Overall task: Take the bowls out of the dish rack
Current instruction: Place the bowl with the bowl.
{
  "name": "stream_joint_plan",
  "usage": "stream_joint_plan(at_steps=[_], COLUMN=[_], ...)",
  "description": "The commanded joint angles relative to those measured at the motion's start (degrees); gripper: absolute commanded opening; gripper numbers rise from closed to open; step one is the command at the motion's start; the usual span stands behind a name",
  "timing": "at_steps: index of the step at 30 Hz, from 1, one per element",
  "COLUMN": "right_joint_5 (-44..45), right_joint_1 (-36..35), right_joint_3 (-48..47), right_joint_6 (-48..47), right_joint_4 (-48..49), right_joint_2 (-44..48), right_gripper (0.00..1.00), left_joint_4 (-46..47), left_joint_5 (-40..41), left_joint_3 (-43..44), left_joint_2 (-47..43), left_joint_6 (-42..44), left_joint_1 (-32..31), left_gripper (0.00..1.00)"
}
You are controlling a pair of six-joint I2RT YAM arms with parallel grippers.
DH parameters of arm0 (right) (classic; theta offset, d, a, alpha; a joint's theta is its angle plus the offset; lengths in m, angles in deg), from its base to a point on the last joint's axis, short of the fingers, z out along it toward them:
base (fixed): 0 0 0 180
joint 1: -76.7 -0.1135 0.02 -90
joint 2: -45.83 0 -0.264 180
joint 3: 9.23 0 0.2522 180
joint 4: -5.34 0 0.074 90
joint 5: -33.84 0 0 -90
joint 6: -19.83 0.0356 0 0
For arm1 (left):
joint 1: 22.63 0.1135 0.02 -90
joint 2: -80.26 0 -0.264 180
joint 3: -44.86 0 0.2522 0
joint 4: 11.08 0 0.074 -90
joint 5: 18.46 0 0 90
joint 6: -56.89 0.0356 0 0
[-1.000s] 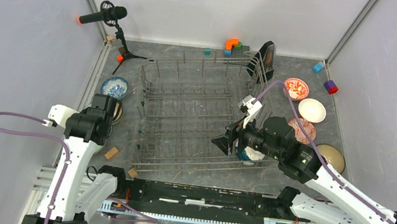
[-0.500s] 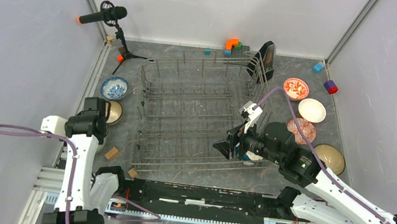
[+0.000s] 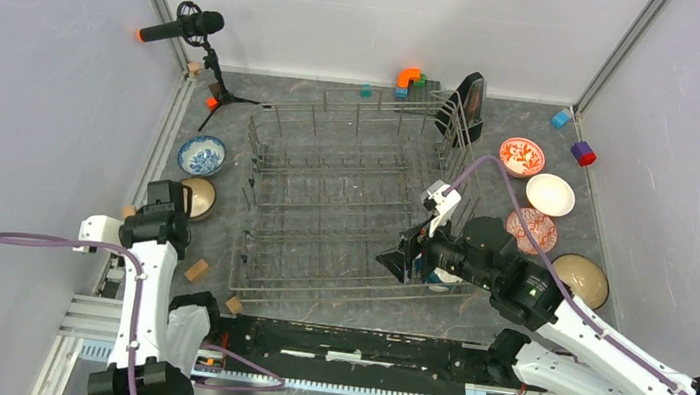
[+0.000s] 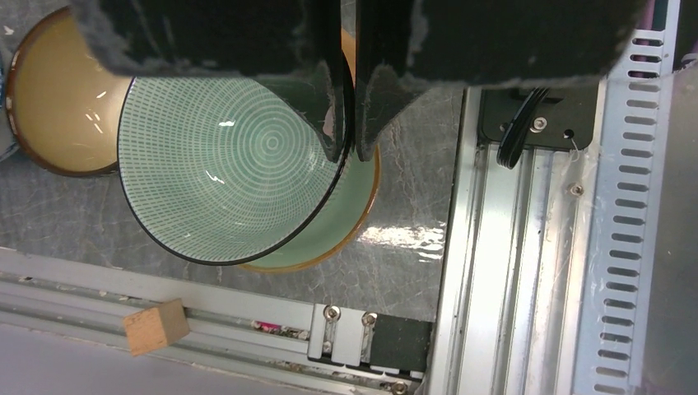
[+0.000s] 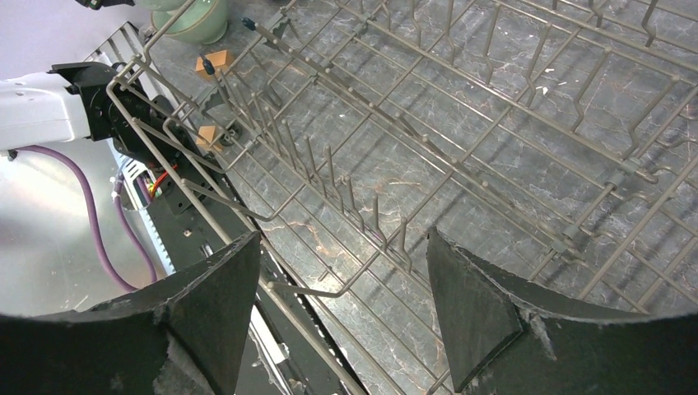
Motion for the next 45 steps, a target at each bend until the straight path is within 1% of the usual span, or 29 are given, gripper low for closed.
stream_joint_plan(at_steps=[1, 13, 25, 33, 45], right_joint_5=[0.7, 2.6, 3.6, 4.1, 4.7], right_joint_1=[-0.1, 0.0, 0.0, -0.1, 0.0], right_joint_3=[0.8, 1.5, 1.8, 1.8, 2.1], right_joint_6=[-1.2, -1.6, -2.0, -2.4, -2.9], right_joint_4=[1.2, 0.4, -0.4, -1.1, -1.3], right_joint_2=[1.0, 2.3, 3.1, 3.3, 3.5], right_gripper=[0.79, 0.79, 0.79, 0.79, 0.8], left_joint_4=[4.1, 7.0, 8.7, 8.6, 7.7], left_joint_5=[1.2, 1.6, 2.2, 2.0, 3.3], left_joint_3=[-1.5, -6.1, -8.0, -8.3, -8.0], left_joint_2=[-2.3, -4.1, -3.4, -1.8, -1.1], left_joint_6=[-0.4, -3.9, -4.1, -4.6, -5.1], left_joint_1=[0.6, 0.6, 0.7, 0.6, 0.7], left_gripper=[0.02, 0.02, 0.02, 0.14, 0.2])
